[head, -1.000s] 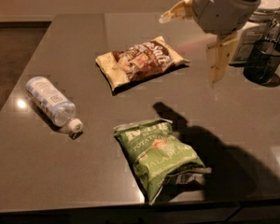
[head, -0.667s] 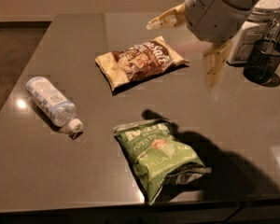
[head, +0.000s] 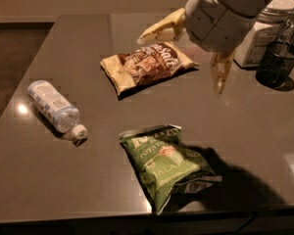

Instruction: Place blue plastic bottle upright

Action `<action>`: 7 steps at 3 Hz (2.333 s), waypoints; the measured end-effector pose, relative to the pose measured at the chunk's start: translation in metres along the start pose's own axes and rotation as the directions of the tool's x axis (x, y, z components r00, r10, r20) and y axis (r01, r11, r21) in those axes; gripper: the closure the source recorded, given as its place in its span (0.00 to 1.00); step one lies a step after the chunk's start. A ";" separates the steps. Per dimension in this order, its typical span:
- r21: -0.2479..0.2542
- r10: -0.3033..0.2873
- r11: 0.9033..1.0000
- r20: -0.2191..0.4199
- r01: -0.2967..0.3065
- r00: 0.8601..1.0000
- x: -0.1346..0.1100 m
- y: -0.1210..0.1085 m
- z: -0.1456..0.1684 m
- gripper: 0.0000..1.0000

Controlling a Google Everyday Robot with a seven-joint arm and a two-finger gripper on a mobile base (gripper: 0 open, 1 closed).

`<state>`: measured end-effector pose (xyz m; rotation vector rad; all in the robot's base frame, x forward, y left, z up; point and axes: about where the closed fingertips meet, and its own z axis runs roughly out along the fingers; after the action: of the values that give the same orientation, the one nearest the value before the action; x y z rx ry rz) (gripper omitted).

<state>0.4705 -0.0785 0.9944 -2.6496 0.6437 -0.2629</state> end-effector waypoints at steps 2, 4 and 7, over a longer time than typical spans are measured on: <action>-0.018 -0.206 0.978 0.008 0.206 0.979 -0.004 -0.041 0.018 0.00; -0.098 -0.526 0.840 0.091 0.533 0.846 -0.014 -0.091 0.085 0.00; -0.051 -0.837 0.488 0.256 0.872 0.483 -0.096 -0.147 0.169 0.00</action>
Offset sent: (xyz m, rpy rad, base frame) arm 0.0364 0.0672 -0.0099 -0.1256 -0.0756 0.3304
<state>0.4912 0.1435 0.8956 -2.8788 -0.8657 -0.2006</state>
